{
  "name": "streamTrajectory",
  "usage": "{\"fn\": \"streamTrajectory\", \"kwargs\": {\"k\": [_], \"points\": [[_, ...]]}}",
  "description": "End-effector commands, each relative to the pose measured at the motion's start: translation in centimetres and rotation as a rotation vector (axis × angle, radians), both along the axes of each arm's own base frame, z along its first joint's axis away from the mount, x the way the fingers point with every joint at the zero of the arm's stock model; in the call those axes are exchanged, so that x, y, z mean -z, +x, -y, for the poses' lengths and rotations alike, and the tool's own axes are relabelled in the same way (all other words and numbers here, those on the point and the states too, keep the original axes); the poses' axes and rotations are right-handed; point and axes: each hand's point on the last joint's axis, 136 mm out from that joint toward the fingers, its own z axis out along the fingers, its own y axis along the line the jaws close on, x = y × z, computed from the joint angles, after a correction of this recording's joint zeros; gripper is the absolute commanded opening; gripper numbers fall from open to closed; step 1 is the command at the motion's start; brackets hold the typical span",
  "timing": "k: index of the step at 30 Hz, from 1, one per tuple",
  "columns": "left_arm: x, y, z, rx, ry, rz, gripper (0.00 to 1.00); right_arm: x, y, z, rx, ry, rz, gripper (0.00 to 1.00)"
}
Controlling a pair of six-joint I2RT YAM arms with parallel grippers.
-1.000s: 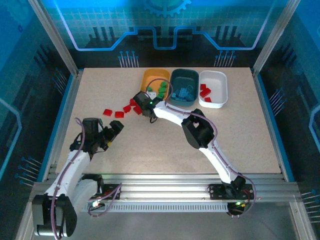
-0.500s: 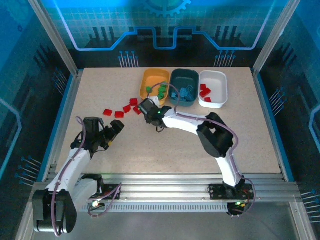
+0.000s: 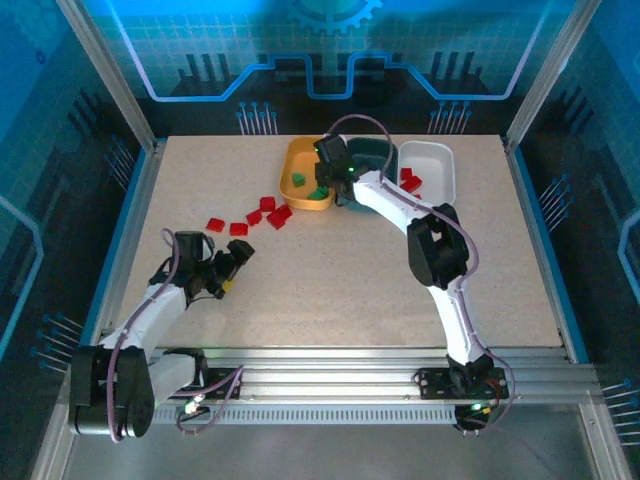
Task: Sort the legos into containers by color
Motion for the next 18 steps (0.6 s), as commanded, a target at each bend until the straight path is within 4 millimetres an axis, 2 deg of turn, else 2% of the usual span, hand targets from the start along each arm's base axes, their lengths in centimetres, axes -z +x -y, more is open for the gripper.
{"fn": "streamTrajectory", "kwargs": {"k": [1,2,5,8,11,15,18], "points": [[-1.7,1.5,0.3,-0.004,-0.041,0.042,0.99,2.5,0.1,-1.7,-0.105,-0.032,-0.082,0.36],[-1.5,1.5,0.3,-0.002,-0.043,0.037,0.99,2.8,0.5,-1.9,-0.113,-0.031,-0.089,0.38],[-1.4,1.5,0.4,0.003,-0.043,0.032,0.99,2.2,1.1,-2.7,-0.151,-0.011,-0.089,0.56],[-1.9,1.7,0.1,0.002,-0.027,0.047,0.99,-0.8,0.5,-3.4,-0.182,0.002,-0.043,0.66],[-3.2,2.9,-0.8,-0.04,0.013,0.071,0.99,-4.7,-0.9,-3.4,-0.187,0.012,0.009,0.67],[-5.0,5.3,-3.5,-0.151,0.095,0.058,0.99,-8.8,-5.5,-3.3,-0.201,0.055,0.081,0.67],[-5.7,7.5,-6.6,-0.262,0.13,0.036,0.99,-9.8,-10.1,-2.8,-0.208,0.089,0.116,0.67]]}}
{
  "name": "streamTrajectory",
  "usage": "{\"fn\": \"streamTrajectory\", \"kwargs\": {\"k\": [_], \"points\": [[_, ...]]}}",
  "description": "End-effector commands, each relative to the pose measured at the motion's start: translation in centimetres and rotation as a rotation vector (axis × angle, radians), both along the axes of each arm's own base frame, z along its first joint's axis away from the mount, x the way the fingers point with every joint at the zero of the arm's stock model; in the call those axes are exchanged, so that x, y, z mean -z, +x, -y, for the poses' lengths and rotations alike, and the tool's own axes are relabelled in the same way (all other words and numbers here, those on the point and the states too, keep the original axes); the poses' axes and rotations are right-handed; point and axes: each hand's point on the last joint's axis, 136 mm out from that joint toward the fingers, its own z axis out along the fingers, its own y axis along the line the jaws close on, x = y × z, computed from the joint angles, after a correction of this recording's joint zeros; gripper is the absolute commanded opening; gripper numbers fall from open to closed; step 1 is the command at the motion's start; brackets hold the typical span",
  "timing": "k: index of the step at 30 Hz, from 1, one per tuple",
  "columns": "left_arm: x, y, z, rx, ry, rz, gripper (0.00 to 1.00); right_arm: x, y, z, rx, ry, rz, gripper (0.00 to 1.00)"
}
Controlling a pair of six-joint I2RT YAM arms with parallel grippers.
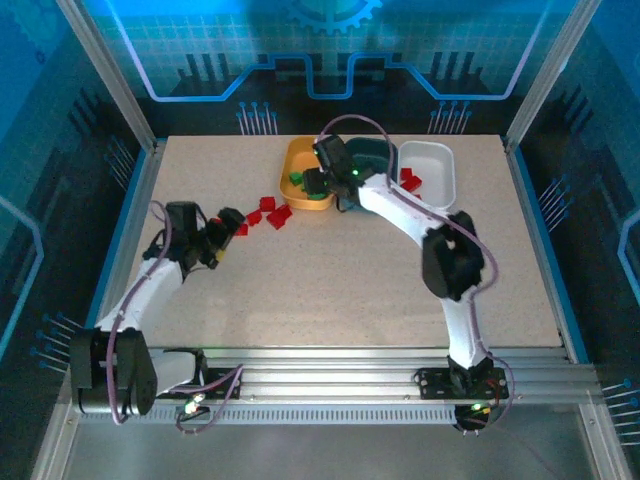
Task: Sort the legos into containers by color
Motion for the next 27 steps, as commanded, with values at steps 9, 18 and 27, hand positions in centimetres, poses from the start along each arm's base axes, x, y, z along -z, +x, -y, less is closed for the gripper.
{"fn": "streamTrajectory", "kwargs": {"k": [9,18,27], "points": [[2.6,7.3,-9.8,-0.108,0.338,-0.313,0.79,-1.3,-13.6,4.1,0.003,0.156,0.026,0.67],[9.0,5.3,-9.3,-0.146,0.259,-0.624,0.86,-0.6,-18.1,9.3,-0.03,0.058,0.044,0.68],[10.4,6.4,-8.7,-0.236,0.168,-0.666,0.87,1.6,-19.1,10.9,-0.03,0.057,0.034,0.69]]}}
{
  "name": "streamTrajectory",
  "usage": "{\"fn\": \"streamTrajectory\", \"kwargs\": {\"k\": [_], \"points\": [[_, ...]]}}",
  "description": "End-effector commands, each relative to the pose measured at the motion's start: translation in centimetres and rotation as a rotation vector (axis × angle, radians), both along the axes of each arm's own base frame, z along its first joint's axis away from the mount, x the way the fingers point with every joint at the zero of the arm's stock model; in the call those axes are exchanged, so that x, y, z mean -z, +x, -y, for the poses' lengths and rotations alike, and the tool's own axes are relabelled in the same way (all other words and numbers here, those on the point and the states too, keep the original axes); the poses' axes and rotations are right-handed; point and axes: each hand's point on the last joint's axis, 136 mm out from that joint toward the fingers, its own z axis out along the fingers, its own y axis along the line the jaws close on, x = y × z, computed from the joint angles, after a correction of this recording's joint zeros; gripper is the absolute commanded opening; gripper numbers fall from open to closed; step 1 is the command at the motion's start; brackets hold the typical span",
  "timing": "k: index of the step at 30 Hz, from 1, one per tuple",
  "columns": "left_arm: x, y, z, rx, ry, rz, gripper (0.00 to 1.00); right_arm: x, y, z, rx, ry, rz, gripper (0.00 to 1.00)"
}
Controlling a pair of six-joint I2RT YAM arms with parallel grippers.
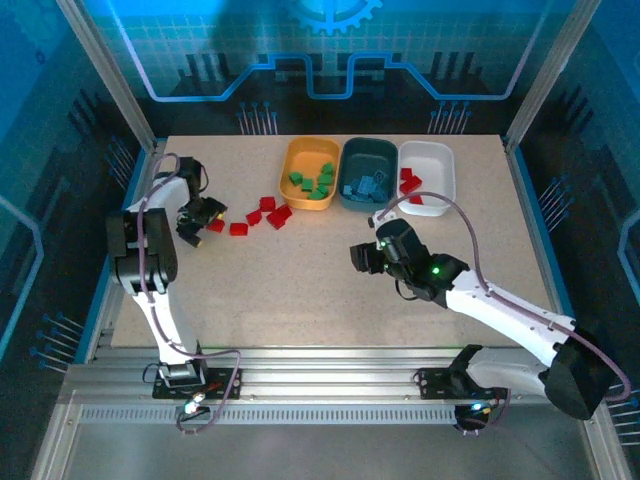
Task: Sort the legos into containers by color
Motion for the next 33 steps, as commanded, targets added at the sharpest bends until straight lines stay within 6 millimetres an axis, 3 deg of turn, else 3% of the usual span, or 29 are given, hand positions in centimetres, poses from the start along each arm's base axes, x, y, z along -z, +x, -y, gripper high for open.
{"fn": "streamTrajectory", "kwargs": {"k": [1,8,15,20,24,28,31,33], "points": [[0.8,0.2,0.4,-0.054,-0.037,-0.039,0.87,0.6,0.3,0.4,0.002,-0.004,0.003,0.69],[2.3,1.6,0.7,-0.061,-0.052,-0.067,0.84,1.6,0.7,0.2,0.003,-0.005,-0.024,0.69],[2.4,3.0,1.1,-0.048,-0.068,-0.026,0.43,1.9,0.8,0.3,0.01,-0.012,-0.031,0.68],[1.4,3.6,1.6,-0.008,-0.051,0.005,0.38,1.9,0.8,0.5,0.017,-0.017,-0.026,0.68],[-1.0,4.0,3.2,0.057,-0.039,0.07,0.38,1.8,1.0,1.1,0.043,-0.022,-0.018,0.68],[-5.1,4.3,5.7,0.141,-0.02,0.191,0.36,1.6,1.3,2.9,0.128,-0.026,-0.01,0.68],[-8.9,5.0,9.6,0.251,-0.022,0.317,0.36,1.7,1.6,5.3,0.232,-0.005,-0.022,0.67],[-11.2,5.9,13.7,0.354,-0.043,0.385,0.35,1.9,1.7,7.1,0.299,0.032,-0.035,0.67]]}}
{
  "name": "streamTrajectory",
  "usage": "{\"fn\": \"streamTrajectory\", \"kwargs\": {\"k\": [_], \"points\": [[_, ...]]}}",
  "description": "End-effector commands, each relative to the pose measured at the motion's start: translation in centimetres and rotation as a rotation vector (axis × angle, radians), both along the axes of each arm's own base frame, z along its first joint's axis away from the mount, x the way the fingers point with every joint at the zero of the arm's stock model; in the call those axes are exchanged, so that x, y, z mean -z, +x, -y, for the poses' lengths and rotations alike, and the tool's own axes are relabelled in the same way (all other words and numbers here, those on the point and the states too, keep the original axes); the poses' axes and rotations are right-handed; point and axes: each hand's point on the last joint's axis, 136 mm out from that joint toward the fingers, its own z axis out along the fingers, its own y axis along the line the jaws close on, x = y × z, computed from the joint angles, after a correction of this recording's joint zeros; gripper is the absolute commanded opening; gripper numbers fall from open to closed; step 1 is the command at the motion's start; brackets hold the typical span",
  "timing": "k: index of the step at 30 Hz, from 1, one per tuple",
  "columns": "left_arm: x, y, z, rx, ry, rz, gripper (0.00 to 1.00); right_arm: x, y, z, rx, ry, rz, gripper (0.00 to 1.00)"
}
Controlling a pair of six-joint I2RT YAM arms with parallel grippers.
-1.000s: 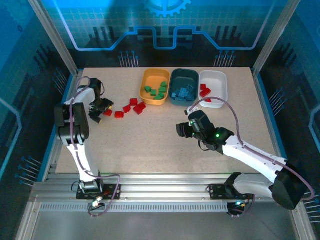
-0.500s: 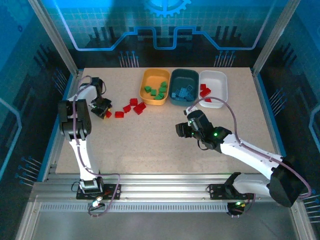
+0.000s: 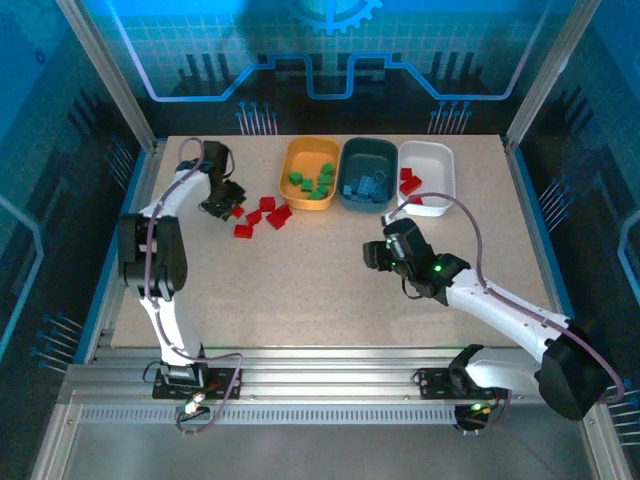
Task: Sort the legos into containers by color
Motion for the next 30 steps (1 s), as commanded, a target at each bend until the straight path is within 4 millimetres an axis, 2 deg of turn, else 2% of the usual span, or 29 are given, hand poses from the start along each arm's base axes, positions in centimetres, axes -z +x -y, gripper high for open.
{"fn": "streamTrajectory", "kwargs": {"k": [1,6,12,18,21,24,30], "points": [[-5.4,1.8,6.7,0.199,-0.038,0.172,0.35,0.0,0.1,3.5,0.152,0.056,-0.003,0.67],[-8.0,3.7,18.4,0.477,-0.126,0.26,0.33,0.0,0.0,6.5,0.254,0.113,-0.001,0.67],[-9.6,5.5,30.4,0.739,-0.327,0.385,0.33,-0.4,-0.6,9.0,0.344,0.179,0.005,0.67],[-10.1,6.3,39.3,0.891,-0.531,0.535,0.35,-1.5,-1.4,11.7,0.432,0.219,0.044,0.68],[-9.5,6.8,42.2,0.91,-0.581,0.589,0.37,-1.8,-1.7,12.8,0.466,0.246,0.06,0.68],[-8.5,7.5,44.2,0.91,-0.612,0.615,0.39,-1.7,-2.0,13.4,0.484,0.259,0.056,0.68],[-6.6,9.1,45.5,0.856,-0.656,0.657,0.39,-1.1,-2.3,14.1,0.505,0.273,0.045,0.68]]}}
